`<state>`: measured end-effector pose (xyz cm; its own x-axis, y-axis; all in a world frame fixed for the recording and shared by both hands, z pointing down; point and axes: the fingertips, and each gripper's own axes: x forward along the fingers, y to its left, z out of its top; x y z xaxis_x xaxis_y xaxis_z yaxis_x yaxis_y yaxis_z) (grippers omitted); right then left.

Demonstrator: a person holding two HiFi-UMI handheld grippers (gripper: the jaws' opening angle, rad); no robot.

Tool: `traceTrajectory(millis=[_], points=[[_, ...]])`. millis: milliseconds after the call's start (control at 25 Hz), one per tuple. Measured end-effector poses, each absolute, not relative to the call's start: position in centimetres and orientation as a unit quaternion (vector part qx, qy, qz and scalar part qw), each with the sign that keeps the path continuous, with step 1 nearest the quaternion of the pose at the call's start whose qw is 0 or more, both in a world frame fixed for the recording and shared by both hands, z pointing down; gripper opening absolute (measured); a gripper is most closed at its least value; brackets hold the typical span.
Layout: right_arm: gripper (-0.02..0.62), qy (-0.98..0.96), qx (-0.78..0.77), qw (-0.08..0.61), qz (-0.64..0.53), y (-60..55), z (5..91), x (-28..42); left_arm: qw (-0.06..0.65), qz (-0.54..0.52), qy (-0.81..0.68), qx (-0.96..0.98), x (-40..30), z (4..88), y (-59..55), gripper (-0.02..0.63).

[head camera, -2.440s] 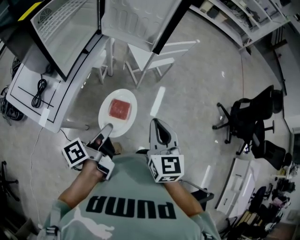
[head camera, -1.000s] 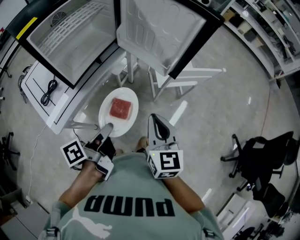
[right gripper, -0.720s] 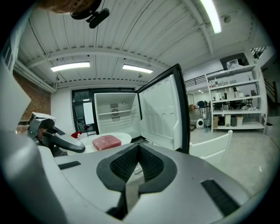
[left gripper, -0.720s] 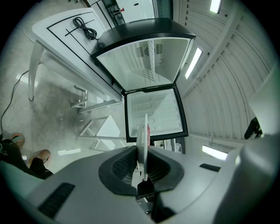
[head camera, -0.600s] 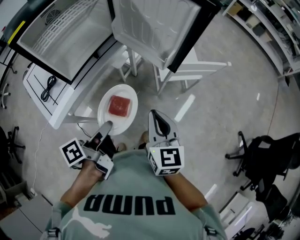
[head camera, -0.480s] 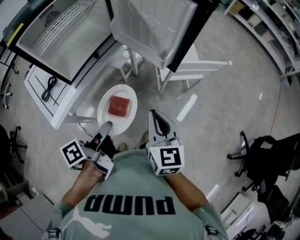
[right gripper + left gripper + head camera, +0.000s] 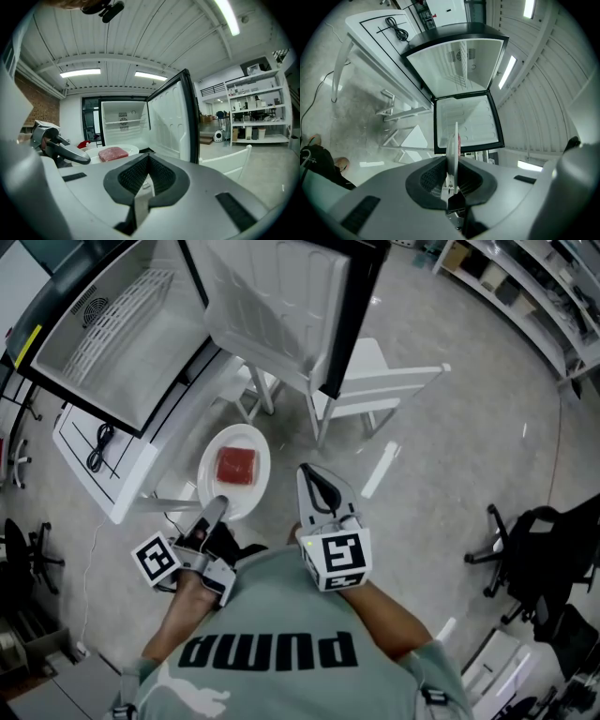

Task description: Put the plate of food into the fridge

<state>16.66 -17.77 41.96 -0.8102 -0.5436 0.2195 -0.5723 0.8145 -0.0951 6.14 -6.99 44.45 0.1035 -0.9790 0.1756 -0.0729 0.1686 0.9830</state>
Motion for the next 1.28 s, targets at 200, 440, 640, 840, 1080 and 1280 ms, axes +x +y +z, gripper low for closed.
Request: traceTrajectory(millis=[200, 440, 640, 840, 1080, 1280], points=[[0.005, -0.950, 0.289, 0.093, 0.068, -17.8, 41.2, 16.9, 0.546, -0.412, -0.524, 0.507, 6.7, 43.5, -8.2, 0.037], [0.005, -0.953, 0.277, 0.097, 0.075, -18.1, 41.9, 16.8, 0.543, -0.416, -0.531, 0.499, 7.0, 43.7, -8.1, 0.037], [0.005, -0.954, 0.268, 0.104, 0.082, -18.1, 42.5, 15.8, 0.546, -0.419, -0.538, 0.486, 6.1, 44.2, -8.0, 0.037], [0.005, -0.953, 0.269, 0.110, 0.087, -18.6, 42.6, 14.7, 0.552, -0.417, -0.536, 0.484, 5.1, 44.3, -8.8, 0.037], [0.005, -0.950, 0.278, 0.115, 0.087, -19.7, 42.9, 13.1, 0.556, -0.417, -0.531, 0.485, 3.1, 44.3, -9.8, 0.037], [0.005, -0.949, 0.283, 0.117, 0.083, -20.3, 42.0, 10.9, 0.556, -0.418, -0.525, 0.491, 0.8, 43.8, -10.8, 0.037]])
